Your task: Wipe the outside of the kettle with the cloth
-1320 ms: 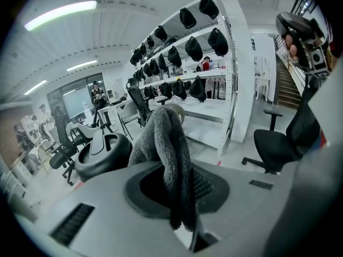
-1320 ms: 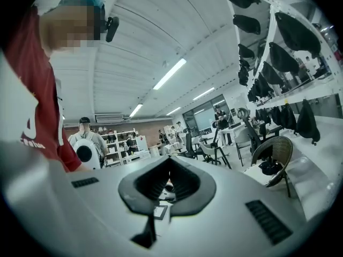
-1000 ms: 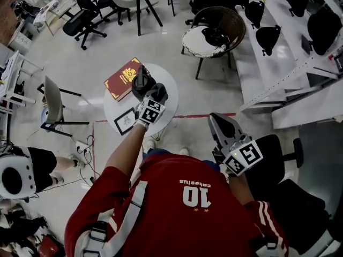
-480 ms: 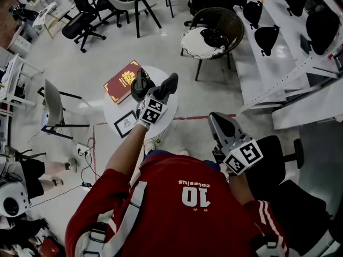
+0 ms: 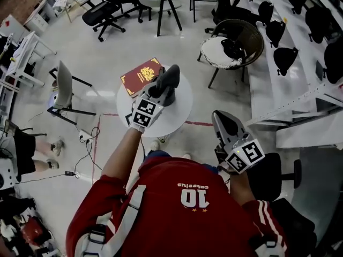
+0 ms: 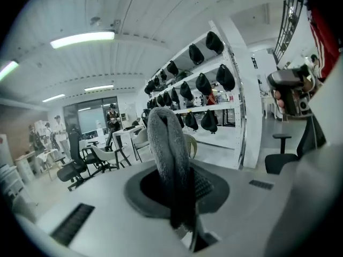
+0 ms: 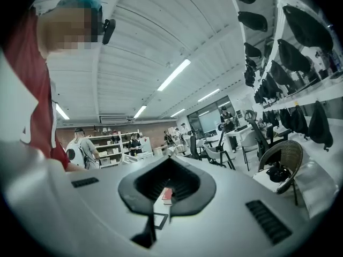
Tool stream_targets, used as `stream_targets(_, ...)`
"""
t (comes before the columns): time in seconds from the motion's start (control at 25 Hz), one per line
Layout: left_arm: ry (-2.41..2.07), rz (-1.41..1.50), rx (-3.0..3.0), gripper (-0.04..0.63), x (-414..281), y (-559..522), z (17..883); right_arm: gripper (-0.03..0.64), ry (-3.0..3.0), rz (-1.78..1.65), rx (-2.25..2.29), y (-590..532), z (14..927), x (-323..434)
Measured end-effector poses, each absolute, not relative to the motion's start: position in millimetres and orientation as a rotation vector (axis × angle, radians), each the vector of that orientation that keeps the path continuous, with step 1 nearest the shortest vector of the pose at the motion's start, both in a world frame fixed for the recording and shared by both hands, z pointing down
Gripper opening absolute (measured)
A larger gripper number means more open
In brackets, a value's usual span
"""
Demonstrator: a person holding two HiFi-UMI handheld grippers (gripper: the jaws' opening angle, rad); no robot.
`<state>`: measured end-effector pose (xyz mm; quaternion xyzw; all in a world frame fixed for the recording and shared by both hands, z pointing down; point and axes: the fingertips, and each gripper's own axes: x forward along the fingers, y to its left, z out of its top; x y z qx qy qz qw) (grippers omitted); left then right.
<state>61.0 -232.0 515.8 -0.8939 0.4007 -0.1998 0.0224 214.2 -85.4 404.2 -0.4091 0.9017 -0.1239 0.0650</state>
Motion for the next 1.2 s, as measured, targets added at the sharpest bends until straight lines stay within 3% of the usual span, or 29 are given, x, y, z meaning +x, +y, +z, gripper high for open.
stream_targets(0.6, 1.579, -0.557, -2.688, 0.049, -102.1, -237.5, 500.4, 0.015, 2.793, -0.37, -1.186, -129.1, 393.2, 127.4)
stream_targets(1.2, 1.266, -0.703, -2.844, 0.049, -129.1, -294.1, 556.7, 0.015, 2.708, -0.39, -1.463, -143.0, 398.0, 81.3)
